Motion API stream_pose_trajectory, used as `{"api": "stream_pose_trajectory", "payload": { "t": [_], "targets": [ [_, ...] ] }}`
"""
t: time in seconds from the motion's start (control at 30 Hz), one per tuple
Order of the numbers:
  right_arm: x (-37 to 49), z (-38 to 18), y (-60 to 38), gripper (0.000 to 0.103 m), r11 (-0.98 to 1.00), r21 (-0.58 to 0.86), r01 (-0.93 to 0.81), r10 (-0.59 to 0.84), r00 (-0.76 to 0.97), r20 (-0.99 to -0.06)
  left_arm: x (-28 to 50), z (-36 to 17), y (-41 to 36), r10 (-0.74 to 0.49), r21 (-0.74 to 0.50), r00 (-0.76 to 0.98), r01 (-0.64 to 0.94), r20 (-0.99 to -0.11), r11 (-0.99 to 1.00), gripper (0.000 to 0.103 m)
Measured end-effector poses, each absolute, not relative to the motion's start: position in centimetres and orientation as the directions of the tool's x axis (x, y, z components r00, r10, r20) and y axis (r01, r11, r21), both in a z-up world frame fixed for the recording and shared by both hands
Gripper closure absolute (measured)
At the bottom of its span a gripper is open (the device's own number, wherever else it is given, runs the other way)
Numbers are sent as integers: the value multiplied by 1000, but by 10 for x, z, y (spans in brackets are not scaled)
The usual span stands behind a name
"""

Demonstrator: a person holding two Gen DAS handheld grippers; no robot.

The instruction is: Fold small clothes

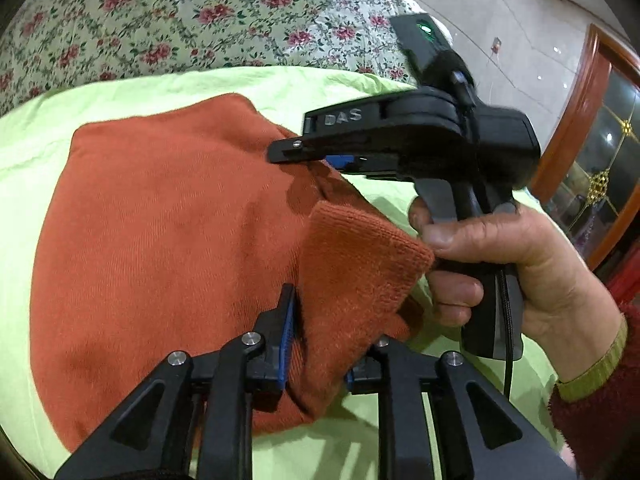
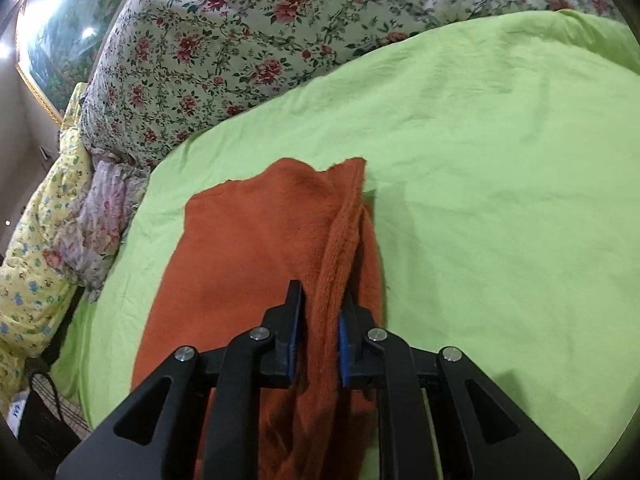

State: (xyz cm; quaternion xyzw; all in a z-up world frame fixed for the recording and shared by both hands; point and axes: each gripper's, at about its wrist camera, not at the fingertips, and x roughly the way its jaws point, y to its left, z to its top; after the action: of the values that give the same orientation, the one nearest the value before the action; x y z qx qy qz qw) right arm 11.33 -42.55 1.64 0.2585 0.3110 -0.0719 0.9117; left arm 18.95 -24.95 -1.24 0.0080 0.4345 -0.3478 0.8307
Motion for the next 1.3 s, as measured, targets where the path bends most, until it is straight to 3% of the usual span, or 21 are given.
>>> {"api": "stream_pose_trajectory", "payload": {
  "t": [0.1,0.23,0.3,0.37,0.57,0.83,0.97,1.07,1.1,1.13,1.17,1.3],
  "targets": [
    [102,18,-421,66,858,394,331,-24,791,-611,185,-8,-241,-583,-323,350,576,-733,751,77],
    [84,18,-418,59,841,405,358,-47,795,-605,169,8,-221,-603,-335,343,590,-720,735,60],
    [75,19,-414,43,836,408,367,-50,791,-610,163,16,-205,-605,-327,364,591,-709,738,57],
    [68,20,-410,39,838,412,357,-43,797,-603,161,22,-190,-598,-325,383,575,-704,751,56],
    [62,20,-407,32,830,461,314,13,815,-580,192,26,-135,-567,-381,438,444,-698,811,50],
    [76,4,-411,32,811,493,314,52,801,-597,248,-10,-97,-525,-447,417,277,-741,851,43],
    [85,-5,-413,32,799,519,303,93,791,-605,279,-34,-96,-587,-536,353,240,-728,809,32],
    [93,-11,-416,32,784,555,277,148,785,-601,303,-50,-109,-637,-597,293,224,-713,770,36],
    [96,-12,-416,38,781,562,274,156,785,-599,308,-51,-113,-633,-590,307,230,-711,774,42],
    [97,-13,-416,48,779,565,271,161,785,-598,309,-50,-115,-630,-584,310,237,-712,776,55],
    [101,-15,-414,66,767,587,259,193,780,-595,311,-49,-117,-633,-583,311,245,-709,774,64],
    [99,-7,-403,74,768,583,267,173,789,-589,295,-30,-102,-680,-623,324,275,-657,732,75]
  ]
}}
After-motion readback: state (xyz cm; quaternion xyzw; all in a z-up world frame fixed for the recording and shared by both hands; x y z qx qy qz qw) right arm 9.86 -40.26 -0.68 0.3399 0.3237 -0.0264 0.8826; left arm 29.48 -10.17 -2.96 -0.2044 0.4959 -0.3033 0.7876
